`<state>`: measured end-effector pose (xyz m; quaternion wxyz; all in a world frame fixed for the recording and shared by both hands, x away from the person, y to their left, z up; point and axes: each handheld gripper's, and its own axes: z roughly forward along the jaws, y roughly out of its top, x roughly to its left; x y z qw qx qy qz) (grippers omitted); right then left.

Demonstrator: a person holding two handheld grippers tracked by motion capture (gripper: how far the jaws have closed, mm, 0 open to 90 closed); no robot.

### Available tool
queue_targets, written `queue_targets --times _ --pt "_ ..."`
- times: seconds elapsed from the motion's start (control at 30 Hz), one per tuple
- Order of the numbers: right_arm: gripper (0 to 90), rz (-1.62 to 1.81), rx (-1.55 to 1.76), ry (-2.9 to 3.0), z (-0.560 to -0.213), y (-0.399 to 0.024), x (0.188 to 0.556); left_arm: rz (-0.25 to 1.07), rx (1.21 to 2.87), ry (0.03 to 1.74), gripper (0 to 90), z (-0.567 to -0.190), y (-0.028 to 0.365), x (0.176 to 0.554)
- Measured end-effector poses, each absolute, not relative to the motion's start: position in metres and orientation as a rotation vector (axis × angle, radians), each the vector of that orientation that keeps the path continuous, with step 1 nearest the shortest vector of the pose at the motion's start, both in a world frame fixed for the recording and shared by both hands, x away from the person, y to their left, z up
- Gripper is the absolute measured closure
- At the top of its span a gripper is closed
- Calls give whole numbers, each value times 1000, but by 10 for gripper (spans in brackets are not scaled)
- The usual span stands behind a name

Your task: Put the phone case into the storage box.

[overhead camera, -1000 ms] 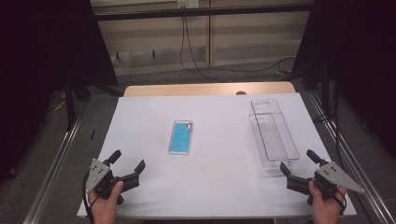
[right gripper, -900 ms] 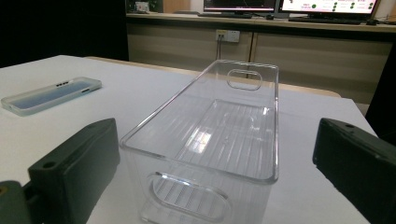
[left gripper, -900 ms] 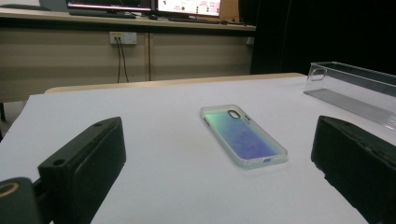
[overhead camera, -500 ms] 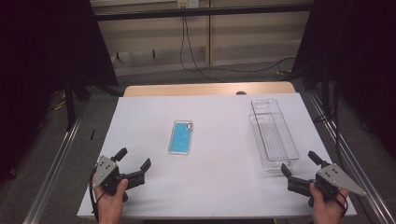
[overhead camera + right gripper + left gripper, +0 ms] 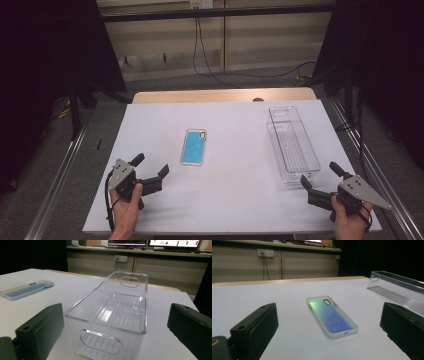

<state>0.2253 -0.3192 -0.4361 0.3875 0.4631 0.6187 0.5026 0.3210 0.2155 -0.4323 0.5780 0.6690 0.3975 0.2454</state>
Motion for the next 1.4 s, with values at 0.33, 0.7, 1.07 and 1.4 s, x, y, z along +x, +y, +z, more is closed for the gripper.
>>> queue_targets --times 0.33,0.7,1.07,1.4 --pt "2 1280 1175 1577 -436 -319 225 577 1629 893 24 -432 198 331" --pt "1 1275 1181 1578 -436 -319 225 597 1666 871 29 -434 189 351" --pt "2 1270 1179 1576 -436 -319 225 620 1661 896 22 -430 184 366" --pt "2 1270 1182 1581 -436 -318 226 592 1666 901 16 -423 179 381"
